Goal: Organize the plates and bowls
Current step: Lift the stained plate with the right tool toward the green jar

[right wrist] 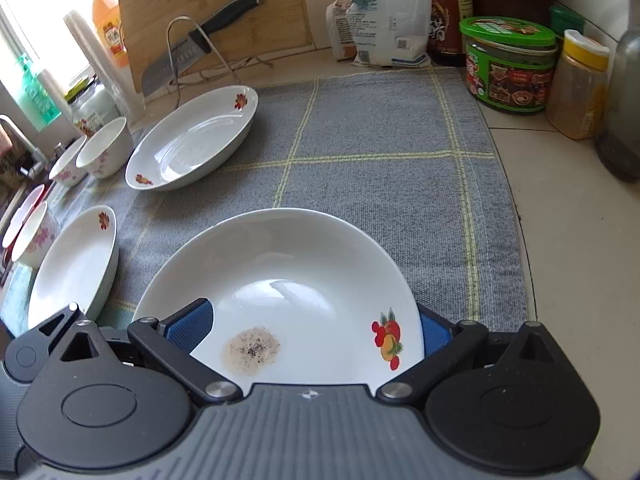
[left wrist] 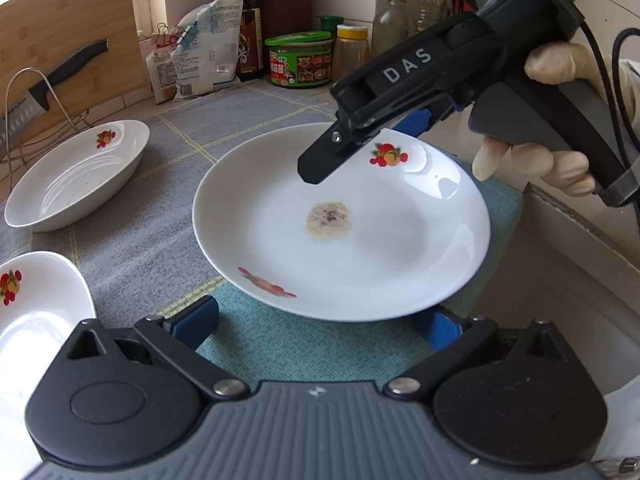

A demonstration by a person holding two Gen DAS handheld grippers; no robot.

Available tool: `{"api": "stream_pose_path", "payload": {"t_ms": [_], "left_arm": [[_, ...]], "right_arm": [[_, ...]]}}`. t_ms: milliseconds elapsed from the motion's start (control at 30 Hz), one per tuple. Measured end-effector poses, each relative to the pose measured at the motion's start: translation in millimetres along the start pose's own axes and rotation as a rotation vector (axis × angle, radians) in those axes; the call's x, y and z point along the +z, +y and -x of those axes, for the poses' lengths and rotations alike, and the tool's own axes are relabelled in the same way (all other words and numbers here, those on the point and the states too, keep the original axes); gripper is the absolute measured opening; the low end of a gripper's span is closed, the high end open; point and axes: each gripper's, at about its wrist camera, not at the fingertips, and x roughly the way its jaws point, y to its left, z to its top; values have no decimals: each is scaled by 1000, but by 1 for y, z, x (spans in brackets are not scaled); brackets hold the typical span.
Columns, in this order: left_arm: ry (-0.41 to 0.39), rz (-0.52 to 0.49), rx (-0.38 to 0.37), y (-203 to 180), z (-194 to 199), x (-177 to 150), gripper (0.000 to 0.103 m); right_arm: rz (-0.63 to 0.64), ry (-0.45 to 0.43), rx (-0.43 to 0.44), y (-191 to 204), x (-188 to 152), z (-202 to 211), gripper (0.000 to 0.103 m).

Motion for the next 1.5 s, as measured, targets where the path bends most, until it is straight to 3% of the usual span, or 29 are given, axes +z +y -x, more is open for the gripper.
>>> {"api": "stream_pose_path", "payload": {"t_ms": [500,1000,1500], "left_arm": [[2,-51,-41,-3,-6,5,103],[-3,-79,-67,-4,-10,9,103],[6,-95,-64,-6,-10,11,103]], "right_arm": [[172,127,96,-6,4,-4,103],[181,222,226,-18,26,-8,103],[201,262,239,-15,37,-16,103]]}}
